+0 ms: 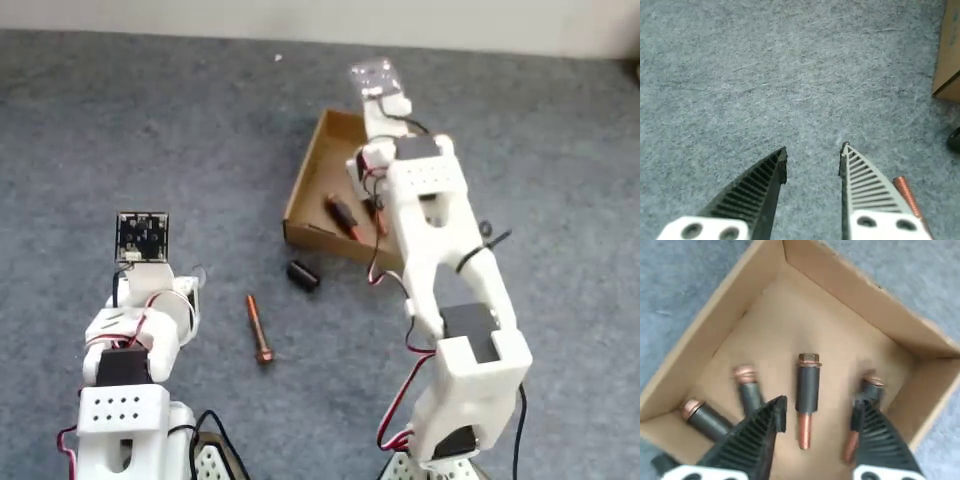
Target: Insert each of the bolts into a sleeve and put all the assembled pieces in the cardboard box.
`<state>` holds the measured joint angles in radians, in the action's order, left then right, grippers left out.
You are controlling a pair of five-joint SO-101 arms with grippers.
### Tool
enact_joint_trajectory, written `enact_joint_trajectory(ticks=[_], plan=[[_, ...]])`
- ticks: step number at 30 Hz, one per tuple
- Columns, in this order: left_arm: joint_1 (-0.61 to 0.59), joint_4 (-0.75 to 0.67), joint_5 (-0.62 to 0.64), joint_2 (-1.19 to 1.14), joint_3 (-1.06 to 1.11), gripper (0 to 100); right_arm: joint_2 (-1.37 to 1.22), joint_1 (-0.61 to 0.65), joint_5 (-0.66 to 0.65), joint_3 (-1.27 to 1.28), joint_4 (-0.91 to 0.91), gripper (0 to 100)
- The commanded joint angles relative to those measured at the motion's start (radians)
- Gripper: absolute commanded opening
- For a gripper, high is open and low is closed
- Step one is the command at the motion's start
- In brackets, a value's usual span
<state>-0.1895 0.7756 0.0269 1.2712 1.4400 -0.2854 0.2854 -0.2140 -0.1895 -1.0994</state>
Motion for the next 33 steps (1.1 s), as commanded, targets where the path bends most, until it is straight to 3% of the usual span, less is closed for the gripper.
enact_joint_trajectory(ticks=[1,8,13,21,33], plan=[[-0.039,-0.023,0.009,0.008,-0.008,19,0.018,0.027,-0.012,-0.166,-0.189,19.8],[-0.071,-0.025,0.012,0.008,-0.008,19,0.018,0.205,-0.101,-0.26,-0.483,19.8],[-0.071,-0.025,0.012,0.008,-0.007,19,0.008,0.326,-0.103,-0.251,-0.561,19.8],[-0.071,-0.025,0.011,0.008,-0.007,19,0.01,0.421,-0.109,0.008,-0.363,15.3],[-0.07,-0.025,0.011,0.008,-0.005,19,0.007,0.406,-0.112,0.277,-0.051,15.2]])
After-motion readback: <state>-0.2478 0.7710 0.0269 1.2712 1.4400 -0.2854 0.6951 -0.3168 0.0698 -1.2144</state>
